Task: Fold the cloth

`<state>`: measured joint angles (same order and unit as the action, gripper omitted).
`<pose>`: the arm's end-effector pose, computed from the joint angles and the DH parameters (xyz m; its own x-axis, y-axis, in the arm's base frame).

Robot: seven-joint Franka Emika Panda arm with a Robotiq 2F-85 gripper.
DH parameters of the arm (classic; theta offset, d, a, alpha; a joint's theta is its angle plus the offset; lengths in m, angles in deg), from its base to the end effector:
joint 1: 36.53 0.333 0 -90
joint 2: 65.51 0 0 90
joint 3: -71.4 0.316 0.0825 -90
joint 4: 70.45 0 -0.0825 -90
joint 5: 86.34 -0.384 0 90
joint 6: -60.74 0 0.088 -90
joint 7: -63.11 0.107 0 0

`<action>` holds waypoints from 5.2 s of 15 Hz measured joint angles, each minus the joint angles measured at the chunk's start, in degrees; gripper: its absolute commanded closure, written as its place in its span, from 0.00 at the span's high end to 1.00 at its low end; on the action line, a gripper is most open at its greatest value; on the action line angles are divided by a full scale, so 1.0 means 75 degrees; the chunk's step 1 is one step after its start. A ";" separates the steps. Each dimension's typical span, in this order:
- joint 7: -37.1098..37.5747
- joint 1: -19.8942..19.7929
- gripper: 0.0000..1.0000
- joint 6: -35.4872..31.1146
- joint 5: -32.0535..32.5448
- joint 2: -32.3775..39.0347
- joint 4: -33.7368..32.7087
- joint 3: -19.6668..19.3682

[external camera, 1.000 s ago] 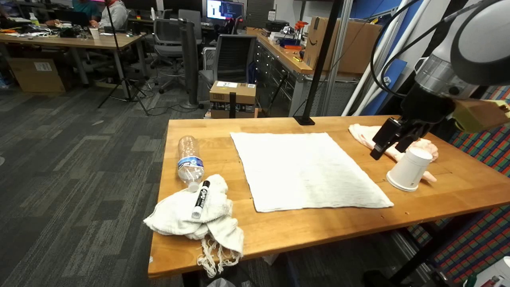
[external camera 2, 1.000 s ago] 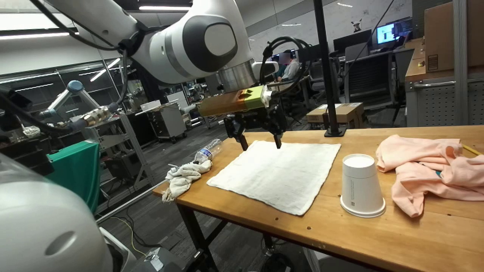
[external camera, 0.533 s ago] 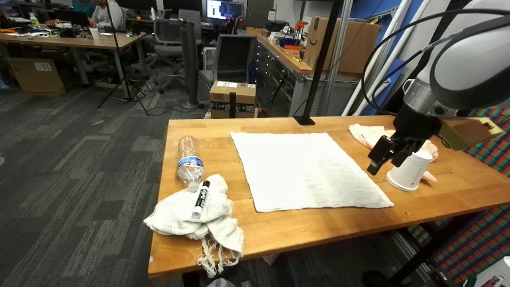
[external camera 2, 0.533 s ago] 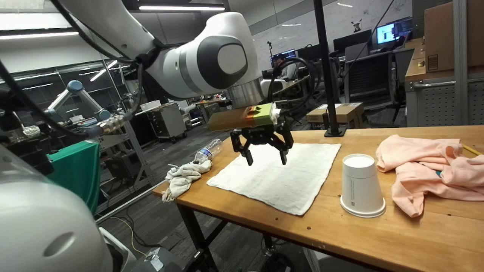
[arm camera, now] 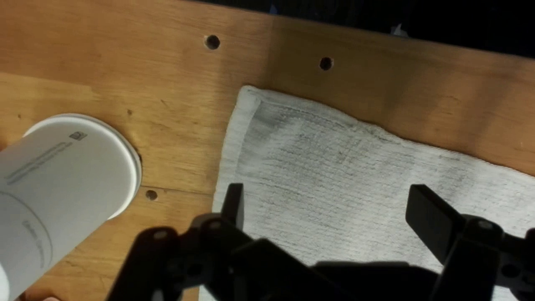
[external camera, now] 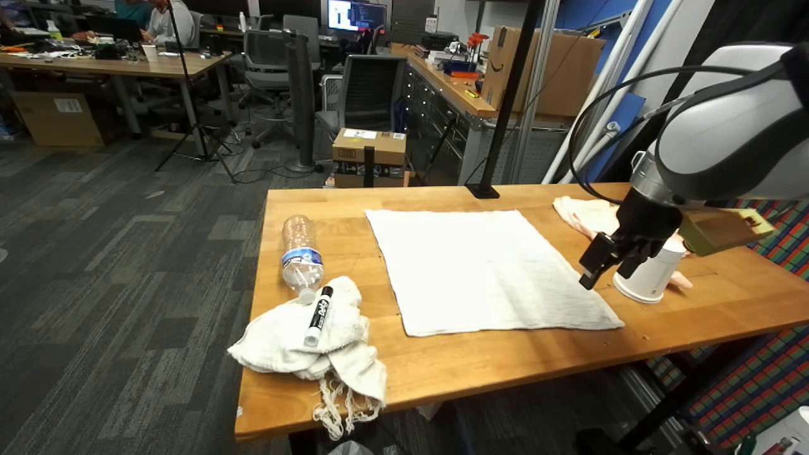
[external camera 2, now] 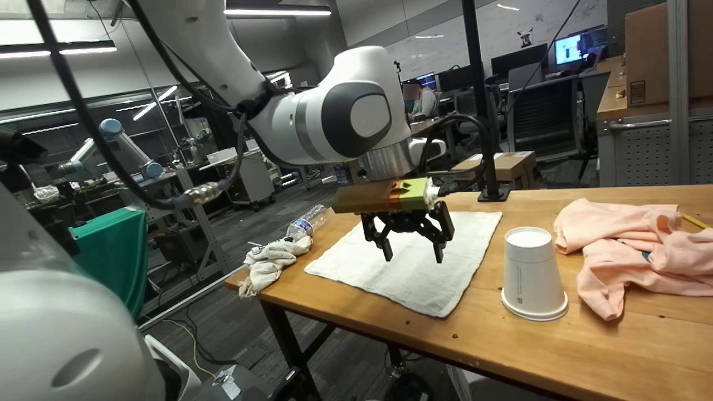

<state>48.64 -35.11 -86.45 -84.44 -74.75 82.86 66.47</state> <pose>0.4158 -0.0240 0.2933 0.9747 0.2178 0.0508 0.2171 -0.9760 0.0189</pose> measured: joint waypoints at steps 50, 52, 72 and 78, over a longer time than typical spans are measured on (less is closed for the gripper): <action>0.1151 -0.0169 0.08 0.0998 0.1055 0.2150 -0.1497 0.0423; 0.1426 -0.0016 0.08 0.1339 0.1084 0.2154 -0.1740 0.0575; 0.3623 0.1047 0.08 0.2049 0.0087 0.3613 -0.4633 0.1465; 0.3624 0.1160 0.07 0.1803 -0.0537 0.3810 -0.5207 0.1701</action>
<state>75.82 -26.41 -72.93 -88.47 -46.17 43.80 79.23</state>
